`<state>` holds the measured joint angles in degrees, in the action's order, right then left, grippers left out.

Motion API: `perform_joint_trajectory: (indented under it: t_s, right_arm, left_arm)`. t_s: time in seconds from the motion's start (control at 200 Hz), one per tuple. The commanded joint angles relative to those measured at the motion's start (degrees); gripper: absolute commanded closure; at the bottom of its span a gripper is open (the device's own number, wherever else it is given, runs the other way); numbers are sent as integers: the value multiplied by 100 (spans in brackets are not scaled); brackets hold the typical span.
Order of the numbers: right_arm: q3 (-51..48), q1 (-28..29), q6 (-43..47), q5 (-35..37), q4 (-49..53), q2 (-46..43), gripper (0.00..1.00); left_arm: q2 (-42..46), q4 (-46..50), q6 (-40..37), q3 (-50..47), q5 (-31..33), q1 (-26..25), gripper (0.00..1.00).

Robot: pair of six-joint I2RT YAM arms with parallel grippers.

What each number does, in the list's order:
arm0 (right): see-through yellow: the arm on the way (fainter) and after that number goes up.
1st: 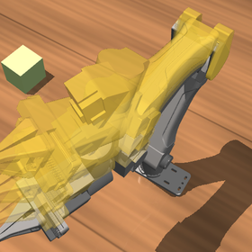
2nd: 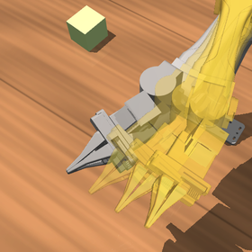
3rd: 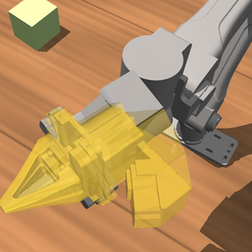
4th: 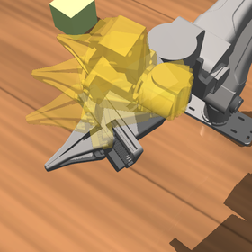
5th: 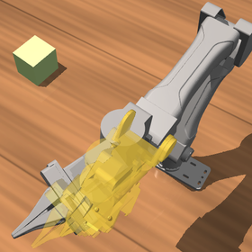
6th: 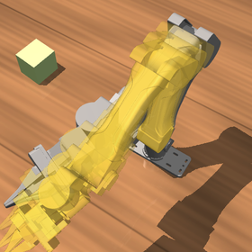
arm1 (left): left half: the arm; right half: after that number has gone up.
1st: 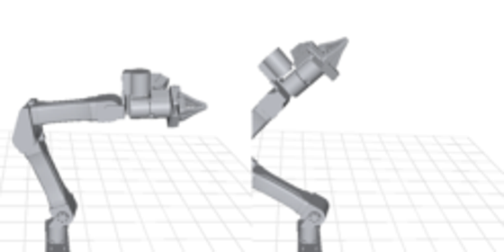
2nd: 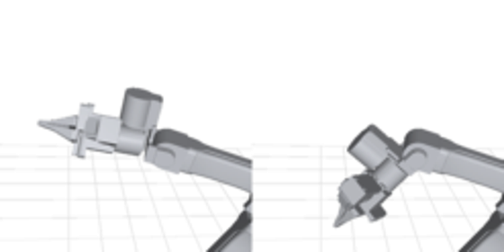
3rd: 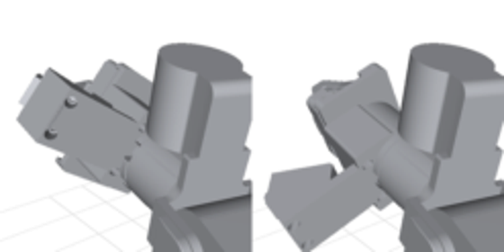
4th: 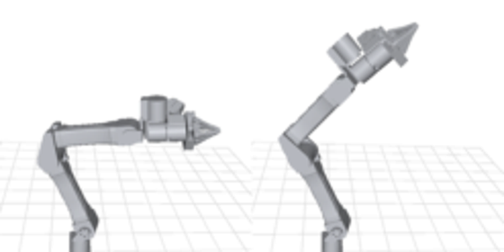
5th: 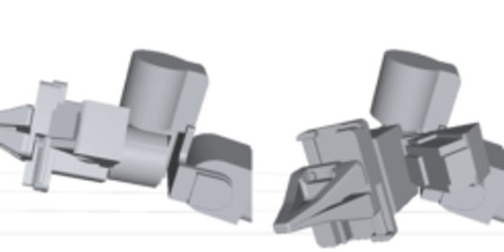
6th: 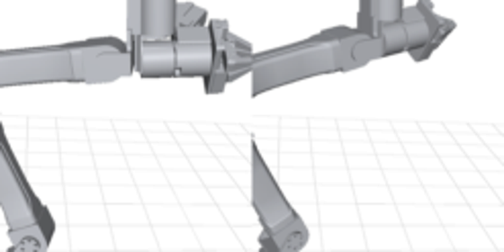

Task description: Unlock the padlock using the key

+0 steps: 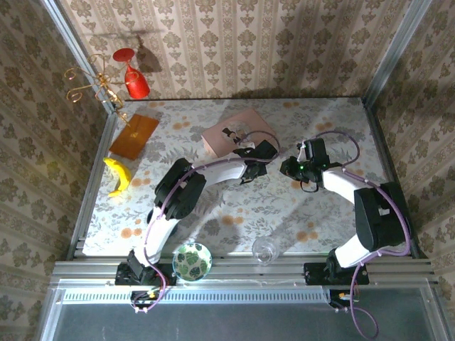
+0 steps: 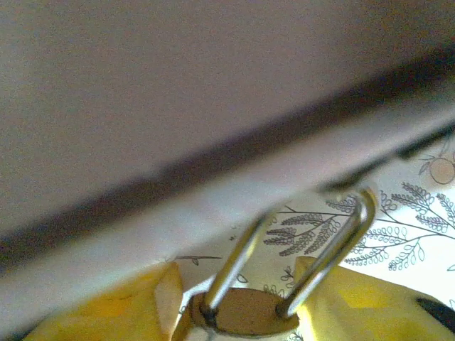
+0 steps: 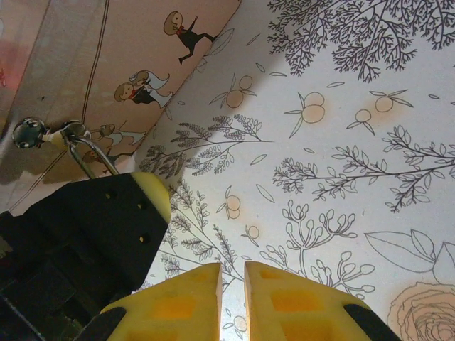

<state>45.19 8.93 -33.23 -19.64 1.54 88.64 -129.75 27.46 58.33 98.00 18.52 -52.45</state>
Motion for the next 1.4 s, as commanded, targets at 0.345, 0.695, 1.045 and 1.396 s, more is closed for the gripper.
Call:
perform_joint_trajectory:
  t_s: [0.345, 0.695, 1.045, 1.396]
  right_arm:
    - [-265, -7, 1, 230, -85, -319, 83]
    - [-330, 17, 22, 354, -36, -539, 82]
    - [-714, 692, 875, 1351, -40, -848, 73]
    - [-1561, 2438, 1939, 3788, -1604, -1333, 73]
  left_arm:
    - [-516, 685, -694, 301, 113, 112, 49]
    - [-621, 782, -963, 579, 29, 115, 67]
    - [-406, 1142, -339, 744, -724, 186, 69]
    - [-865, 3468, -119, 2617, -1829, 239, 84]
